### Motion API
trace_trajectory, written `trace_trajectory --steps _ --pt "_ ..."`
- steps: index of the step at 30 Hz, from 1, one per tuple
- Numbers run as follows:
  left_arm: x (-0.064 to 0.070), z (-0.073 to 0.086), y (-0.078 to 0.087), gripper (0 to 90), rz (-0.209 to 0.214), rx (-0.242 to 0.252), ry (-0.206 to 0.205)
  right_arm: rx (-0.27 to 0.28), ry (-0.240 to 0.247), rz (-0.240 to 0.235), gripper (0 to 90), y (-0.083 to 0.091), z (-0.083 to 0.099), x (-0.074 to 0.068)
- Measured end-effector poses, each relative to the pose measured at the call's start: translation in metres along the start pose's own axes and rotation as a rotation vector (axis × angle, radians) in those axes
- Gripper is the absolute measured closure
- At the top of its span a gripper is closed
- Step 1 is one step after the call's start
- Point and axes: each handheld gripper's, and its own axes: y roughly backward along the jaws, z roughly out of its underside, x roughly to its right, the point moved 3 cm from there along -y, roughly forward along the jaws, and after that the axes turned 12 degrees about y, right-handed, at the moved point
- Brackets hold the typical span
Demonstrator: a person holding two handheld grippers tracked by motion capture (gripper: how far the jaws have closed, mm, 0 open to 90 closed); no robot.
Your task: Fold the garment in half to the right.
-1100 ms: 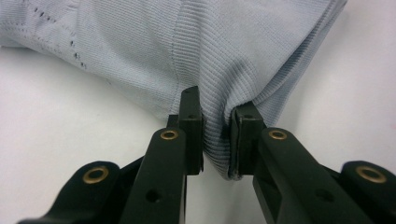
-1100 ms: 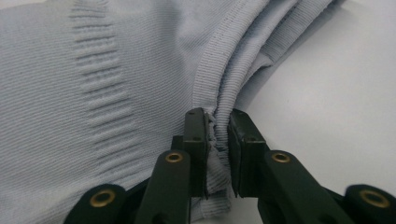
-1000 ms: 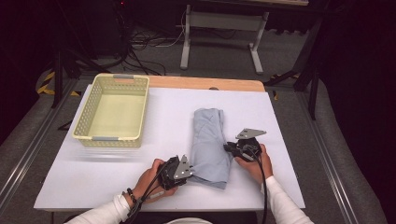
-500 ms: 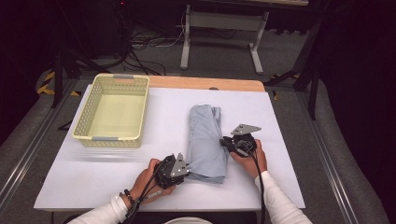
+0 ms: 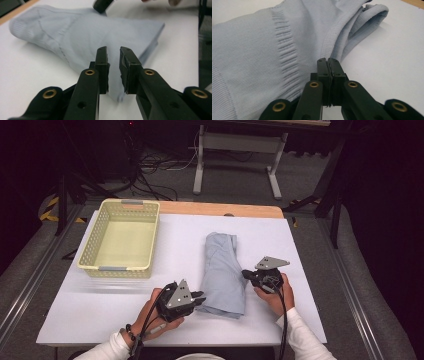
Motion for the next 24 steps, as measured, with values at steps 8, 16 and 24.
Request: trace_trajectory --steps 8,16,24 --pt "0.002 0.0 -0.038 70.8 0.014 -0.081 -0.041 -0.018 0.044 0.015 90.0 0.007 -0.003 -0.006" --pt "-0.003 0.016 -0.051 69.7 0.033 -0.172 -0.038 -0.078 0.016 -0.009 84.2 -0.004 0.004 0.0" --pt "-0.001 0.02 -0.053 70.1 0.027 -0.173 -0.053 0.043 0.004 0.061 62.8 -0.005 -0.025 0.022"
